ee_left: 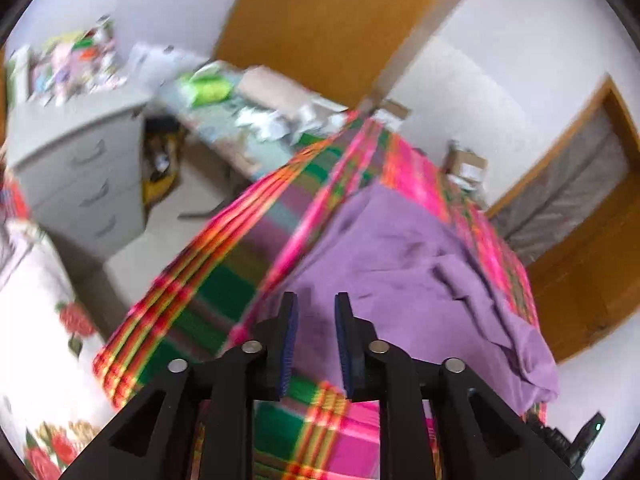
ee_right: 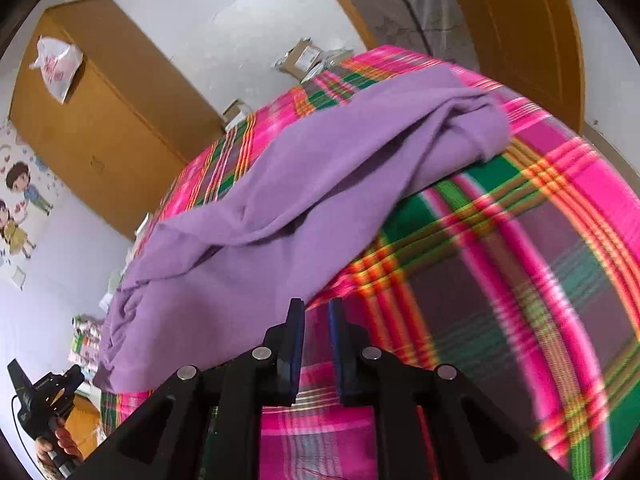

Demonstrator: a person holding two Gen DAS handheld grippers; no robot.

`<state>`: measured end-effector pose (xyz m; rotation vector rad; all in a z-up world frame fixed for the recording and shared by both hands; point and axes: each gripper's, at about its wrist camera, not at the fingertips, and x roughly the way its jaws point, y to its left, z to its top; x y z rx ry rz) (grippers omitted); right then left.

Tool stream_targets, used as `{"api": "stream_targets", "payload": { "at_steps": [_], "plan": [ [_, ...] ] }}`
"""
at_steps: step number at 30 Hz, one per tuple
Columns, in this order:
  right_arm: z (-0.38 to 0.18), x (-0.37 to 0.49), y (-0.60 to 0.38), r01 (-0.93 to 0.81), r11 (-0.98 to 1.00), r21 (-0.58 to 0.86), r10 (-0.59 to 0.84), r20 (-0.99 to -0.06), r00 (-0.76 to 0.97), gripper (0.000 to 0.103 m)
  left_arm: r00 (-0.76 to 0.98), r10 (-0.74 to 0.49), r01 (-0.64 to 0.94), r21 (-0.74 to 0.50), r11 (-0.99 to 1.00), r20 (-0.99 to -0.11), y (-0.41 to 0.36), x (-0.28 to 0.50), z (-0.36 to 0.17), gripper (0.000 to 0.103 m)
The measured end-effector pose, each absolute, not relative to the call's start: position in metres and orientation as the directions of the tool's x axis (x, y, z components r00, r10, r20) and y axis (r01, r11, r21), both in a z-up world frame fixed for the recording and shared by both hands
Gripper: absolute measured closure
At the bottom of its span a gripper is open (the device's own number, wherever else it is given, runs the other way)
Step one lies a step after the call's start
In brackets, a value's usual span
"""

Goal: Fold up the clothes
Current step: 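Grasp the cloth edge with the left tool while the right tool pinches the cloth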

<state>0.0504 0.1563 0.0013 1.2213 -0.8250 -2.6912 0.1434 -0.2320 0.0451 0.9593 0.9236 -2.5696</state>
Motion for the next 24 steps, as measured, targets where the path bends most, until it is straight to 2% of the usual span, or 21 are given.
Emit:
{"api": "stream_targets", "payload": {
  "at_steps": [3, 9, 13, 17, 19, 21, 23, 24],
  "plan": [
    [0.008, 0.054, 0.171, -0.171, -0.838, 0.519, -0.259, -0.653, -0.711, 0.09, -0.774, 0.07, 0.322, -0.488, -0.811, -0.629, -0.212, 0.127, 0.056, 0.081],
    [0.029, 0.053, 0.205, -0.216, -0.835, 0.506, -0.171, -0.612, -0.772, 0.09, -0.731, 0.269, 0.113, -0.5, -0.859, -0.627, -0.151, 0.07, 0.063, 0.08],
    [0.044, 0.043, 0.233, -0.243, -0.842, 0.482, -0.108, -0.592, -0.799, 0.09, -0.644, 0.409, -0.019, -0.522, -0.853, -0.646, -0.099, 0.028, 0.053, 0.078],
    [0.046, 0.031, 0.256, -0.232, -0.853, 0.468, -0.112, -0.599, -0.793, 0.09, -0.561, 0.498, -0.09, -0.549, -0.831, -0.661, -0.05, -0.008, 0.042, 0.074],
    [0.043, 0.024, 0.263, -0.244, -0.863, 0.443, -0.091, -0.612, -0.786, 0.089, -0.502, 0.575, -0.131, -0.6, -0.789, -0.646, -0.025, -0.025, 0.037, 0.073],
    [0.04, 0.016, 0.271, -0.251, -0.864, 0.435, -0.089, -0.625, -0.776, 0.076, -0.464, 0.606, -0.129, -0.627, -0.768, -0.646, -0.008, -0.038, 0.033, 0.073],
    [0.036, 0.008, 0.282, -0.258, -0.853, 0.454, -0.103, -0.631, -0.769, 0.068, -0.426, 0.651, -0.146, -0.662, -0.735, -0.628, 0.01, -0.054, 0.029, 0.073],
    [0.034, 0.004, 0.288, -0.259, -0.845, 0.468, -0.117, -0.634, -0.764, 0.068, -0.418, 0.657, -0.142, -0.67, -0.729, -0.627, 0.014, -0.059, 0.027, 0.073]
  ]
}}
